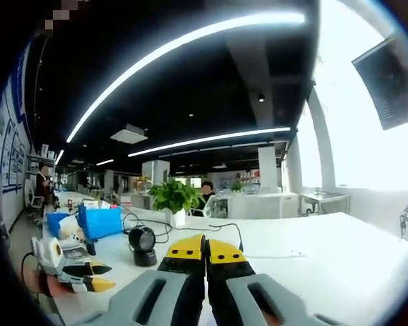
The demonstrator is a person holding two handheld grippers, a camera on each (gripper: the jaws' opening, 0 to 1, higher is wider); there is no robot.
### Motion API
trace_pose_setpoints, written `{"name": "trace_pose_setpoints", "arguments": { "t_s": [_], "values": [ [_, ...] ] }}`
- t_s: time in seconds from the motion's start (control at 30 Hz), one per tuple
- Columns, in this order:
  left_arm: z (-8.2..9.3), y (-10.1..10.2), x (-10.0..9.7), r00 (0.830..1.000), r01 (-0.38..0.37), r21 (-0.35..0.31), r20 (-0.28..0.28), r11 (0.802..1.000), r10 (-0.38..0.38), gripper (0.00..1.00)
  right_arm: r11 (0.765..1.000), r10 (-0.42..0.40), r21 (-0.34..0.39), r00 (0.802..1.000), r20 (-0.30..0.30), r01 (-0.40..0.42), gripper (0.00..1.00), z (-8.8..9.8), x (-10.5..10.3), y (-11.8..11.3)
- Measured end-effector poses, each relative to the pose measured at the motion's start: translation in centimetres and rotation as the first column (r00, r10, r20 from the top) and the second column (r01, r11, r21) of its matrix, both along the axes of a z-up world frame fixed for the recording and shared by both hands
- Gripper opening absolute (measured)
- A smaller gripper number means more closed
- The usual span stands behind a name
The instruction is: Clip sheet goods on table flip sheet goods clip sheet goods scan sheet goods put sheet goods back to table
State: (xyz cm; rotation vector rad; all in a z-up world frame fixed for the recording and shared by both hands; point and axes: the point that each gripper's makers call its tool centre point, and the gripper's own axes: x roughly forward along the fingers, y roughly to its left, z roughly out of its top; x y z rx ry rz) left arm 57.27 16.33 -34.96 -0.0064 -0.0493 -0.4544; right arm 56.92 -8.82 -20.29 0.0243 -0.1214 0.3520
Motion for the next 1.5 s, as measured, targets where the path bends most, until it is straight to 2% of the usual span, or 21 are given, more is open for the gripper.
{"name": "trace_pose_setpoints", "arguments": {
  "t_s": [0.33, 0.67, 0.83, 1.17, 1.5],
  "values": [
    [-0.1, 0.0, 0.0, 1.000, 0.001, 0.002, -0.001, 1.000, -0.001, 0.31, 0.999, -0.041, 0.017, 0.999, 0.014, 0.040, 0.00, 0.6, 0.1, -1.3],
    [0.0, 0.0, 0.0, 1.000, -0.003, -0.003, 0.000, 1.000, 0.003, 0.31, 0.995, -0.094, 0.026, 0.996, -0.009, 0.095, 0.00, -0.7, 0.6, -3.1],
    [-0.1, -0.1, 0.0, 1.000, 0.000, 0.002, -0.003, 1.000, 0.000, 0.31, 0.989, -0.138, 0.049, 0.990, -0.022, 0.139, 0.00, -1.3, 0.6, -4.8],
    [-0.3, -0.2, 0.0, 1.000, 0.002, 0.015, -0.007, 1.000, -0.002, 0.31, 0.971, -0.225, 0.081, 0.974, -0.036, 0.227, 0.00, -2.4, 0.7, -8.6],
    [-0.3, -0.3, 0.0, 1.000, 0.002, 0.015, -0.008, 1.000, -0.002, 0.31, 0.927, -0.341, 0.139, 0.937, -0.076, 0.349, 0.00, -4.7, -0.1, -13.1]
  ]
}}
